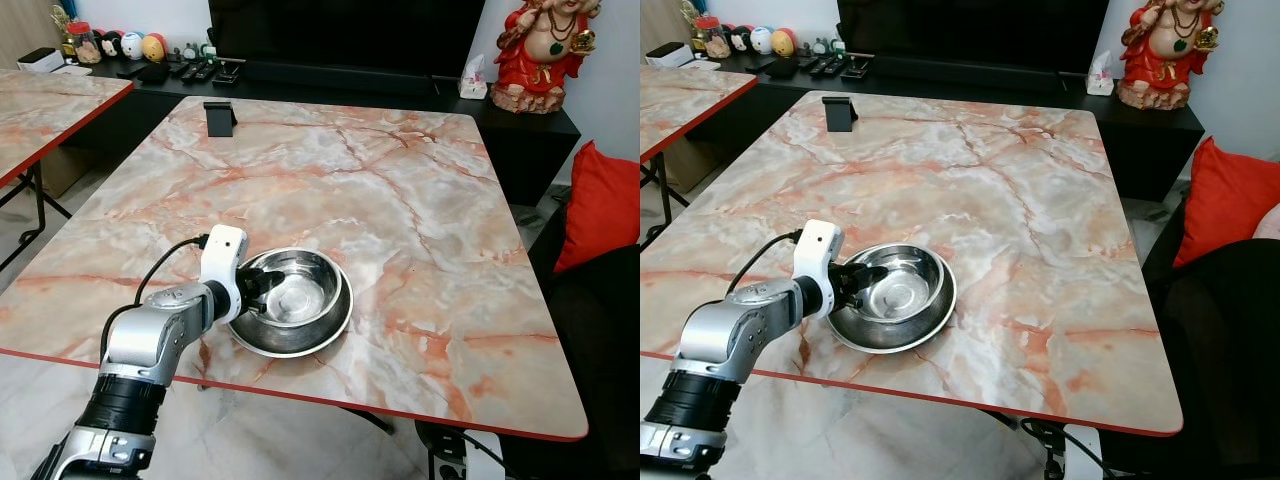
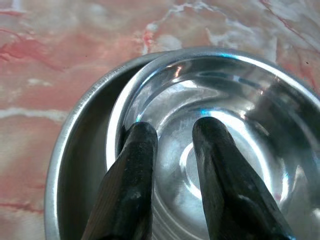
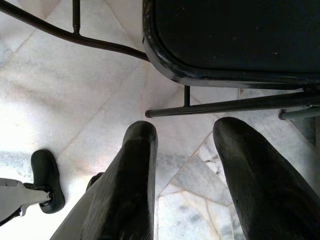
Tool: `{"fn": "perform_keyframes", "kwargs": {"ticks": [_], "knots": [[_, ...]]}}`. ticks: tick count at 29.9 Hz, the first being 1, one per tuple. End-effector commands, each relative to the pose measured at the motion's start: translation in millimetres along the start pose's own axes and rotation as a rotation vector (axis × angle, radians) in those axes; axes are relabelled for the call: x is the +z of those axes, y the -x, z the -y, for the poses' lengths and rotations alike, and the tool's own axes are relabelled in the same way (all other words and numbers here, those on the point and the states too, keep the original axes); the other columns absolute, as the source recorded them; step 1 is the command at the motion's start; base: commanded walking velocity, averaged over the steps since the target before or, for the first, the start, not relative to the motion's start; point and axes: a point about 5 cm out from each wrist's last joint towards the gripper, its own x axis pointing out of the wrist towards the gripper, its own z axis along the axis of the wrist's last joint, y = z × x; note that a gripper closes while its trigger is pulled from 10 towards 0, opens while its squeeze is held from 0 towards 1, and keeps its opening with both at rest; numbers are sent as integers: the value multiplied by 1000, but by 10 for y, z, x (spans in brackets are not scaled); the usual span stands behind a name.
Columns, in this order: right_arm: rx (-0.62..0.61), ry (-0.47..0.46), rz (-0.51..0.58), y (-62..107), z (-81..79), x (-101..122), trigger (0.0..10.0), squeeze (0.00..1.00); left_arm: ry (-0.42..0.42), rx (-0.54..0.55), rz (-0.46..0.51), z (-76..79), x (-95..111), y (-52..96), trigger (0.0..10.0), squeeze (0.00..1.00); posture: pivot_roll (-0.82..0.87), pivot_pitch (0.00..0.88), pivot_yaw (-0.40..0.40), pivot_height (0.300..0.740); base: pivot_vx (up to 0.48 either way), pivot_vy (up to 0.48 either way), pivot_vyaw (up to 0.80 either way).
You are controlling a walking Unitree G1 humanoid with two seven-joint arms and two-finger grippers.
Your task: Setting the table
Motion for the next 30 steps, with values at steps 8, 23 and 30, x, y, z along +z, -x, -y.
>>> {"fn": "perform_keyframes", "kwargs": {"ticks": [8, 23, 30], "knots": [[-4, -8, -4, 1, 9, -7, 10000, 0, -32, 47, 24, -46, 95, -1, 10000, 0, 60, 0, -40, 711, 0, 0, 0], [-4, -9, -4, 1, 8, -7, 10000, 0, -2, 70, 358, 30, 454, 51, 10000, 0, 61, 0, -40, 711, 0, 0, 0], [-16, -19, 3, 4, 11, -15, 10000, 0, -201, 221, 466, 99, 321, 46, 10000, 0, 57, 0, -40, 711, 0, 0, 0]]}}
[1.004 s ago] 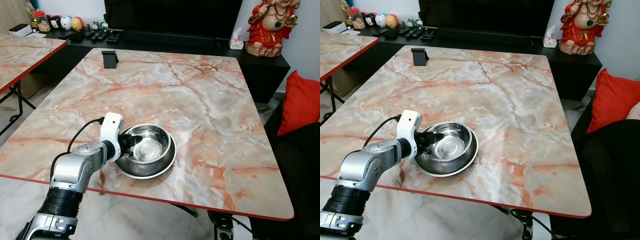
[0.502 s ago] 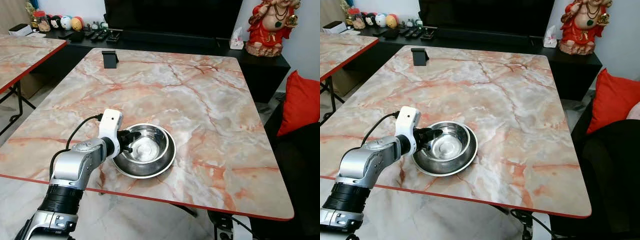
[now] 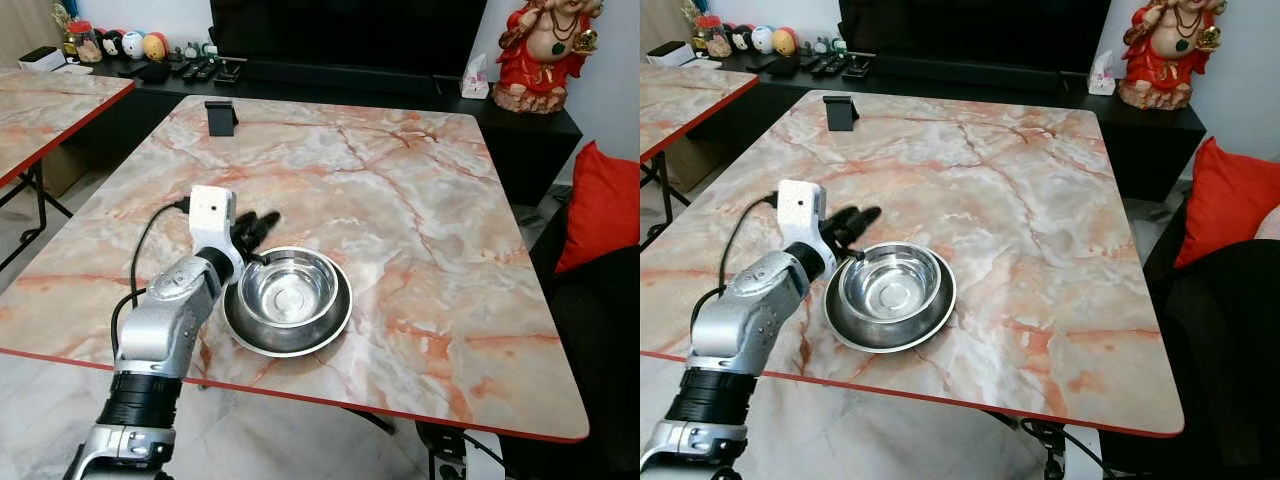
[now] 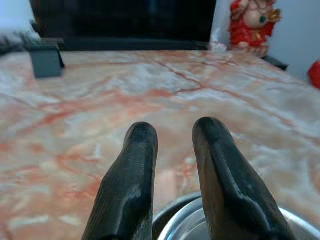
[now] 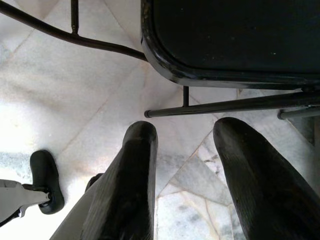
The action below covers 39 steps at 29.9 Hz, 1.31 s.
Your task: Setting the table
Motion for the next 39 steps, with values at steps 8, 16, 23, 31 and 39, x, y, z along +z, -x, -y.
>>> {"fn": "perform_keyframes", "kwargs": {"ticks": [8, 16, 23, 31, 39], "knots": [[-32, -48, 30, 8, 25, -6, 10000, 0, -104, 21, 116, 217, -77, 73, 10000, 0, 59, 0, -40, 711, 0, 0, 0], [-37, -39, 25, 11, 17, -26, 10000, 0, -115, 55, 119, 144, -154, 90, 10000, 0, 56, 0, -29, 711, 0, 0, 0], [-40, -45, 18, 17, 11, -62, 10000, 0, -120, 49, 136, 147, -137, 70, 10000, 0, 47, 0, -14, 711, 0, 292, 0], [-50, -55, 26, 13, 7, -41, 10000, 0, -103, 52, 163, 211, -78, 4, 10000, 0, 53, 0, -20, 711, 0, 388, 0], [-51, -50, 22, 10, 19, -25, 10000, 0, -108, 54, 183, 178, 6, -35, 10000, 0, 71, 0, -22, 711, 0, 390, 0]]}}
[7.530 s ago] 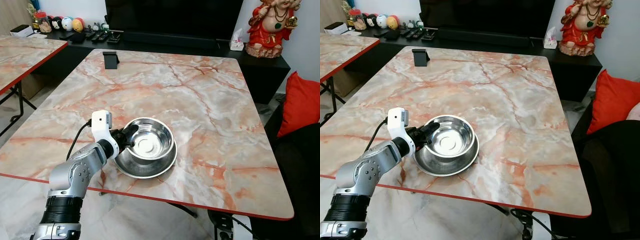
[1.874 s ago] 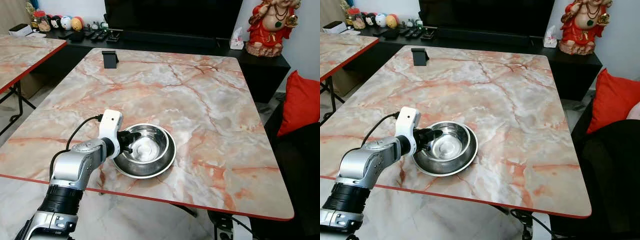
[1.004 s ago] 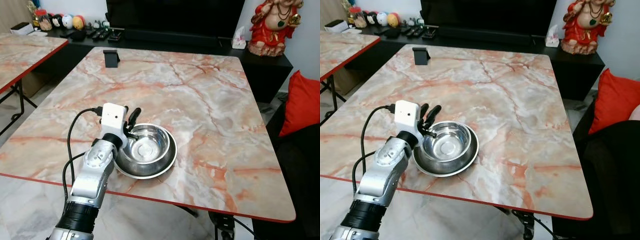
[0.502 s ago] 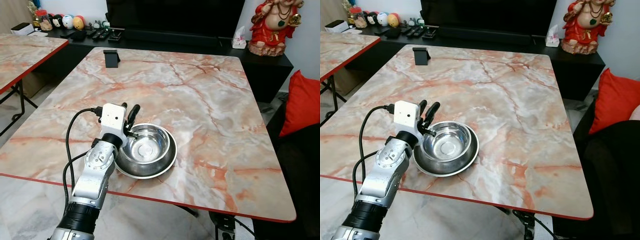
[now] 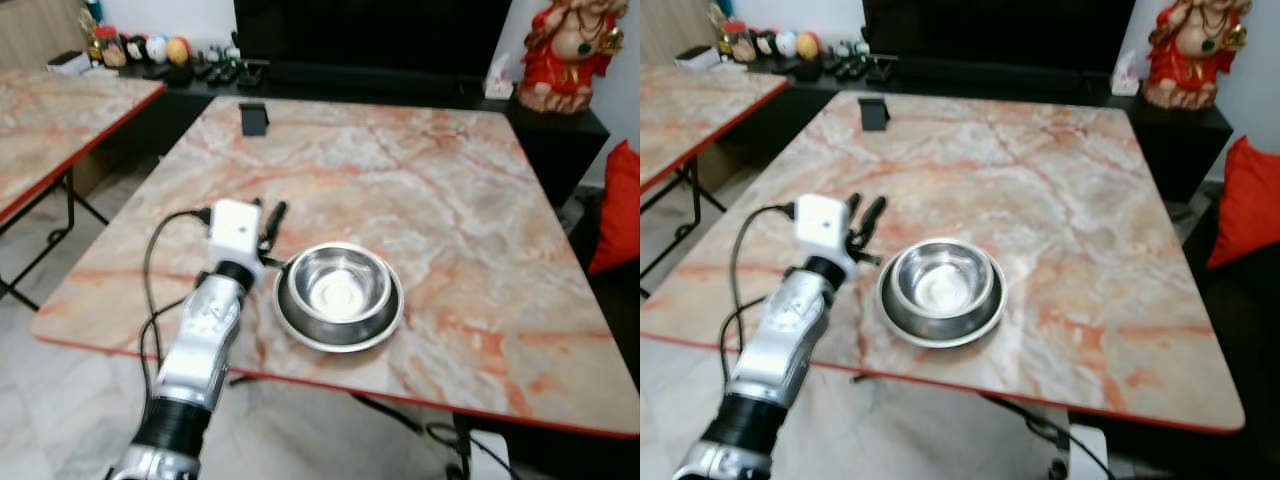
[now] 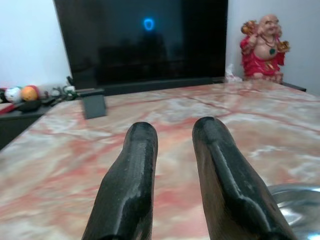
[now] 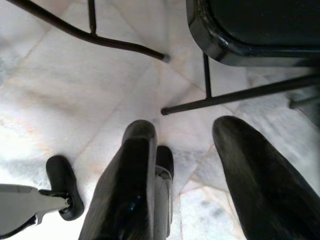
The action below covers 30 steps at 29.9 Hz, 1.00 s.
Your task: Setting the table
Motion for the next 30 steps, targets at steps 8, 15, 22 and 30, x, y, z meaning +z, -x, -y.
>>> {"fn": "perform_keyframes", "kwargs": {"ticks": [8, 15, 22, 30], "knots": [[7, -19, 5, -8, -45, 33, 10000, 0, -26, 30, 20, -133, 72, -59, 10000, 0, 66, 0, -19, 711, 0, 389, 0], [8, -22, 5, -10, -57, 39, 10000, 0, -27, 28, 19, -138, 74, -72, 10000, 0, 65, 0, -13, 711, 0, 389, 0], [10, -15, 3, -8, -55, 29, 10000, 0, -31, 20, 27, -125, 105, -99, 10000, 0, 72, 0, -20, 711, 0, 389, 0], [-1, -17, -6, -1, -50, -8, 10000, 0, -32, 15, 41, -154, 146, -106, 10000, 0, 64, 0, -12, 711, 0, 390, 0]]}}
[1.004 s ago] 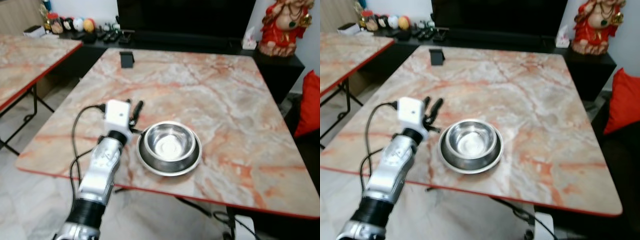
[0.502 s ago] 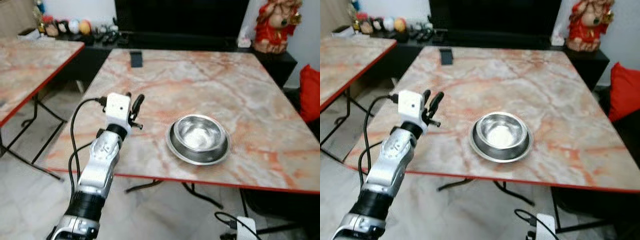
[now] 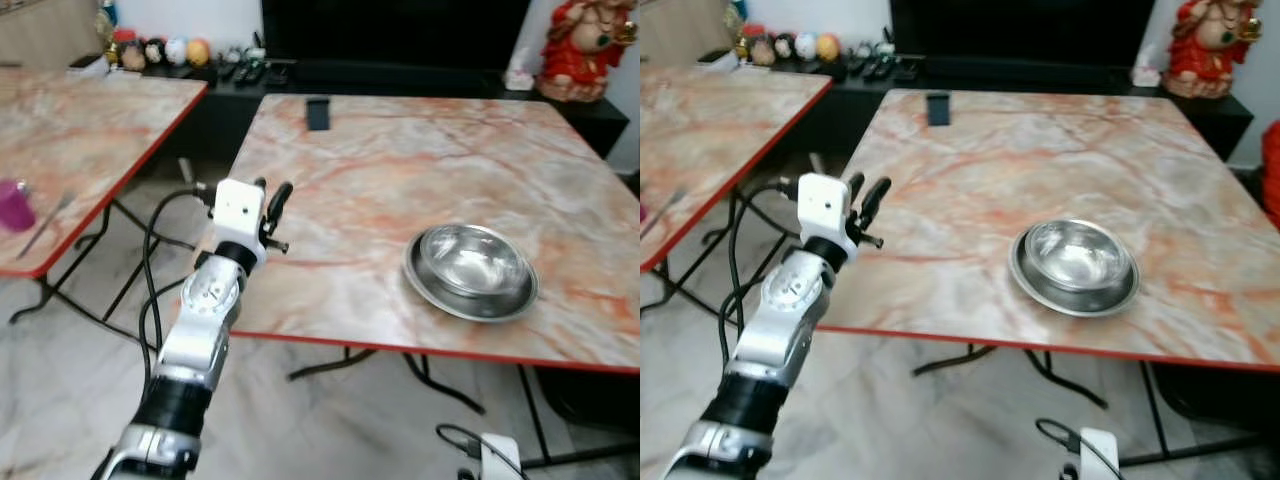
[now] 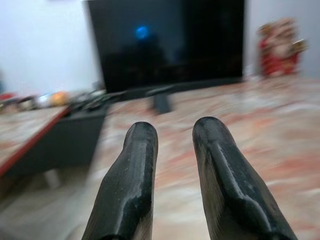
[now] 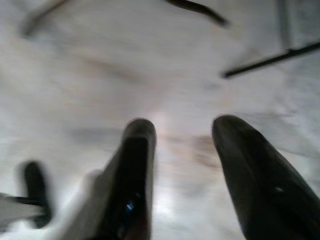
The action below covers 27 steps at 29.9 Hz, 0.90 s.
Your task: Setting the table
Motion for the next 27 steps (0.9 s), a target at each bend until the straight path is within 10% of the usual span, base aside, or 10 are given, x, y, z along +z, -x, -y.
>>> {"fn": "perform_keyframes", "kwargs": {"ticks": [1, 27], "knots": [[-23, -13, -15, 12, 58, -55, 10000, 0, 13, -20, 18, 63, 51, -28, 10000, 0, 64, 0, -9, 711, 0, 390, 0], [-49, -93, -31, 27, -21, -134, 10000, 0, 43, -43, -8, 111, -54, -41, 10000, 0, 22, 0, 31, 711, 0, 393, 0]]}}
